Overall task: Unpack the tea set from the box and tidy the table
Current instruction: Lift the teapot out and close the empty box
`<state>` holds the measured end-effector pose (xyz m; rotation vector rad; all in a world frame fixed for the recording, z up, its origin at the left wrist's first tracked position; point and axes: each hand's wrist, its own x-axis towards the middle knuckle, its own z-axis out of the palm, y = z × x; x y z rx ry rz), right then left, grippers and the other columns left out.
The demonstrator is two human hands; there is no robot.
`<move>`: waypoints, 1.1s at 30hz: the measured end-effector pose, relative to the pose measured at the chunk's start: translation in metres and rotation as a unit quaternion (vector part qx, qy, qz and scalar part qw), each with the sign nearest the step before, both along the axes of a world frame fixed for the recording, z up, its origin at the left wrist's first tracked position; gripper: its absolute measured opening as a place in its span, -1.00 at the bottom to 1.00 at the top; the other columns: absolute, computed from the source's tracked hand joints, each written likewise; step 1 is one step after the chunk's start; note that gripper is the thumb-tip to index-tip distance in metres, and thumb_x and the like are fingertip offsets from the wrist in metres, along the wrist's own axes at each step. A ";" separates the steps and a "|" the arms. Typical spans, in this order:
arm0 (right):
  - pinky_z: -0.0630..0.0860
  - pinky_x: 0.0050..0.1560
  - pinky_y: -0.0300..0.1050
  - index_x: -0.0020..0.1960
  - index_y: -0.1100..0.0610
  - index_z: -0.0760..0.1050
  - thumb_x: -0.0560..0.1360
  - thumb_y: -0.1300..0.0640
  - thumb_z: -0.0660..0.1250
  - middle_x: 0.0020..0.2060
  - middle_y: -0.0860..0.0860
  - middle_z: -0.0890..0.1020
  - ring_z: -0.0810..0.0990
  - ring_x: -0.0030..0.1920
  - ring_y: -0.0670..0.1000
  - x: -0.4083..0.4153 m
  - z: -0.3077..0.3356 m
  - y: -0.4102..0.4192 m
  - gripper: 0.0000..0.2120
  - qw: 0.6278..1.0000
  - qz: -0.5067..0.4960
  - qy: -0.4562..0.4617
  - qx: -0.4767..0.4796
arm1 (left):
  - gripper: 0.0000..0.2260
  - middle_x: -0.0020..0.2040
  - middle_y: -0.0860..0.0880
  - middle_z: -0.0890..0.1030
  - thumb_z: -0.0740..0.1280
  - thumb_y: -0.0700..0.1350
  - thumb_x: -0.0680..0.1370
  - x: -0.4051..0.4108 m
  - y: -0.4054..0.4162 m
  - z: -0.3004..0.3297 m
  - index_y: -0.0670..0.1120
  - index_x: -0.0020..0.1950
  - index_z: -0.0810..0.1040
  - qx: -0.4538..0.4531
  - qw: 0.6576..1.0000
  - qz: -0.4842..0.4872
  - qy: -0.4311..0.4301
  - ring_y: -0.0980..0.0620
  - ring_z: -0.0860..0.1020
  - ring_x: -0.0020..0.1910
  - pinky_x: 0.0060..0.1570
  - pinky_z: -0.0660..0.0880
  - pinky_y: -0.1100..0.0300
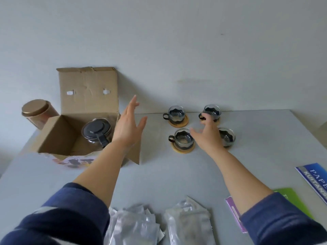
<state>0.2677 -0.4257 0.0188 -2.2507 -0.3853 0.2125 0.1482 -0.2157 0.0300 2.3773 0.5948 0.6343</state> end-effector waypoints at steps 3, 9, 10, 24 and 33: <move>0.40 -0.07 -0.27 0.35 0.06 0.38 0.51 0.06 0.30 0.06 -0.03 0.63 0.60 0.09 0.03 -0.044 0.022 0.055 -0.59 0.994 0.106 0.033 0.004 | -0.40 0.45 0.00 0.37 0.28 -0.06 0.58 -0.040 0.049 0.010 0.02 0.56 0.08 0.027 0.997 0.065 -0.012 -0.13 0.55 0.13 0.29 0.41 -0.11; 0.56 -0.27 -0.13 0.16 0.19 0.53 0.54 0.12 0.26 -0.06 0.08 0.70 0.66 -0.31 0.07 -0.128 0.041 0.166 -0.75 0.970 0.232 0.053 -0.049 | -0.48 0.49 -0.06 0.28 0.26 -0.07 0.54 -0.125 0.135 0.007 -0.03 0.50 0.25 0.070 0.970 0.196 0.129 -0.12 0.24 0.47 0.45 0.17 -0.09; 0.58 -0.24 -0.08 0.06 0.22 0.55 0.53 0.13 0.25 -0.14 0.11 0.71 0.68 -0.31 0.11 -0.137 0.039 0.182 -0.80 0.967 0.235 0.044 -0.082 | -0.46 0.50 -0.06 0.26 0.27 -0.06 0.53 -0.136 0.147 0.003 -0.04 0.50 0.25 0.051 0.967 0.207 0.141 -0.11 0.22 0.48 0.46 0.18 -0.10; 0.38 -0.30 -0.15 0.00 0.16 0.60 0.57 -0.15 0.19 -0.16 0.09 0.62 0.59 -0.14 0.12 -0.179 0.006 0.248 -0.60 0.911 0.071 -0.170 -0.370 | -0.39 0.47 -0.17 0.36 0.04 -0.42 0.50 -0.169 0.183 -0.035 -0.09 0.54 0.16 -0.267 0.945 0.146 0.122 -0.23 0.34 0.43 0.37 0.36 -0.16; 0.56 -0.37 -0.14 -0.07 0.05 0.50 0.55 -0.17 0.17 -0.31 -0.03 0.65 0.65 -0.40 -0.06 -0.168 0.055 0.218 -0.69 0.981 0.047 -0.139 -0.124 | -0.34 0.45 -0.09 0.39 -0.01 -0.46 0.51 -0.179 0.177 -0.027 0.01 0.55 0.16 -0.292 0.948 0.114 0.049 -0.16 0.37 0.41 0.36 0.38 -0.08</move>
